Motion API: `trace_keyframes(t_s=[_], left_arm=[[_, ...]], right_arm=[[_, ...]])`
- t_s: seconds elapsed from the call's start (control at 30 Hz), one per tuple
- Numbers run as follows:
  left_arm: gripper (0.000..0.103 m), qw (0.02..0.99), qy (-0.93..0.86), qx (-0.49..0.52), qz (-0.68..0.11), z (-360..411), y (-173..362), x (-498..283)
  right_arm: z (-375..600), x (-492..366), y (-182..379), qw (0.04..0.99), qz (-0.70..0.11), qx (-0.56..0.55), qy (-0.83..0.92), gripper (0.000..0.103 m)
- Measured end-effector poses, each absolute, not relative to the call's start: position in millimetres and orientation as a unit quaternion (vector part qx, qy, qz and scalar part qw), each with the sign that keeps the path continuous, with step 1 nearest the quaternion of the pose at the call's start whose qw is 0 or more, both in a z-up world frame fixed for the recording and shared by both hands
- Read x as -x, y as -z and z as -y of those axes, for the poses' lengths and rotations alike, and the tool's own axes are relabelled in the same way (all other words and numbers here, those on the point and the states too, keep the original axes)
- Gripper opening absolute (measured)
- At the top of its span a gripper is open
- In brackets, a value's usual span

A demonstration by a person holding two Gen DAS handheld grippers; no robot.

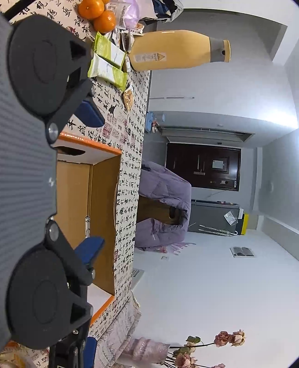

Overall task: Organize snacks
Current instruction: 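Withdraw both open grippers from the box back to the snack pile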

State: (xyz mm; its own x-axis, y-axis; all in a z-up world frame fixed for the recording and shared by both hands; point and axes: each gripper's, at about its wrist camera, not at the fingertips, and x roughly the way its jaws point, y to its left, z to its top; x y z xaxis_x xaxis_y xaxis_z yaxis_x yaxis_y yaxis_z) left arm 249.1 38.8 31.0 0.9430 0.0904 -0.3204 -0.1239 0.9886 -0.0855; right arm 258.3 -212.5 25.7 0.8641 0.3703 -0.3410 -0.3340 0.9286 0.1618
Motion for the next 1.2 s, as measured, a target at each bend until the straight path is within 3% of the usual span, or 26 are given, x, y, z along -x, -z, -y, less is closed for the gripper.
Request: trace_keyframes(t_s=[0.57, 1.2], left_arm=[[0.103, 0.983, -0.069, 0.066, -0.158, -36, -43, -245], [0.103, 0.989, -0.061, 0.039, -0.128, -21, -70, -148]], right_arm=[[212, -250, -41, 0.973, -0.166, -0.028, -0.161, 0.103], [238, -156, -78, 0.982, -0.121, -0.017, -0.142, 0.103]])
